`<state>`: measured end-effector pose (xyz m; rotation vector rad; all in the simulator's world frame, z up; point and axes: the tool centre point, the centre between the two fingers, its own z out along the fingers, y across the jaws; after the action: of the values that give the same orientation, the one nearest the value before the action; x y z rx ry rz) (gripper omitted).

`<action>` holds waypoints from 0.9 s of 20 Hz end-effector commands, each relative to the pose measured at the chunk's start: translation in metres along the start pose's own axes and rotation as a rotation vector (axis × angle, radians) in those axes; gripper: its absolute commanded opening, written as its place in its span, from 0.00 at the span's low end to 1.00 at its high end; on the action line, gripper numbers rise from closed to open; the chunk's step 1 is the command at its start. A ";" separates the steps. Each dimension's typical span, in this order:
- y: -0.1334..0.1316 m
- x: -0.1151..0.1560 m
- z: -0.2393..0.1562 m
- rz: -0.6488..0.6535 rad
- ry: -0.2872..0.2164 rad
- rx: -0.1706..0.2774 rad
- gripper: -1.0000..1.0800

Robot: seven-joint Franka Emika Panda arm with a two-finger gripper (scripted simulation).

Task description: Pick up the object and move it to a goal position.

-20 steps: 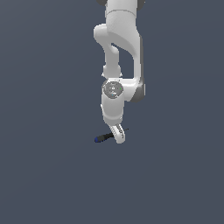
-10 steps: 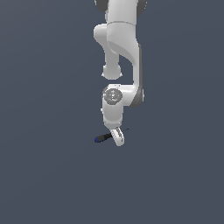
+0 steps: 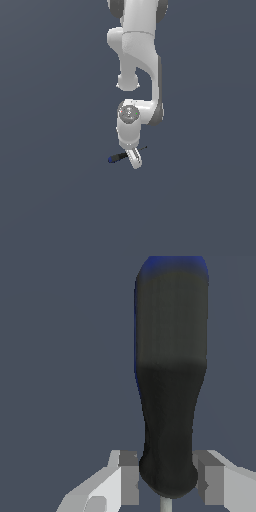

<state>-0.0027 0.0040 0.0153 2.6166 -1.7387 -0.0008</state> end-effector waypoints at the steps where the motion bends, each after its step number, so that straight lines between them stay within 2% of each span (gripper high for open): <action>1: 0.000 0.000 0.000 0.000 0.000 0.000 0.00; 11: 0.002 0.003 -0.004 0.000 0.000 0.000 0.00; 18: 0.017 0.023 -0.031 0.000 0.000 0.001 0.00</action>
<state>-0.0082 -0.0164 0.0383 2.6169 -1.7374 -0.0034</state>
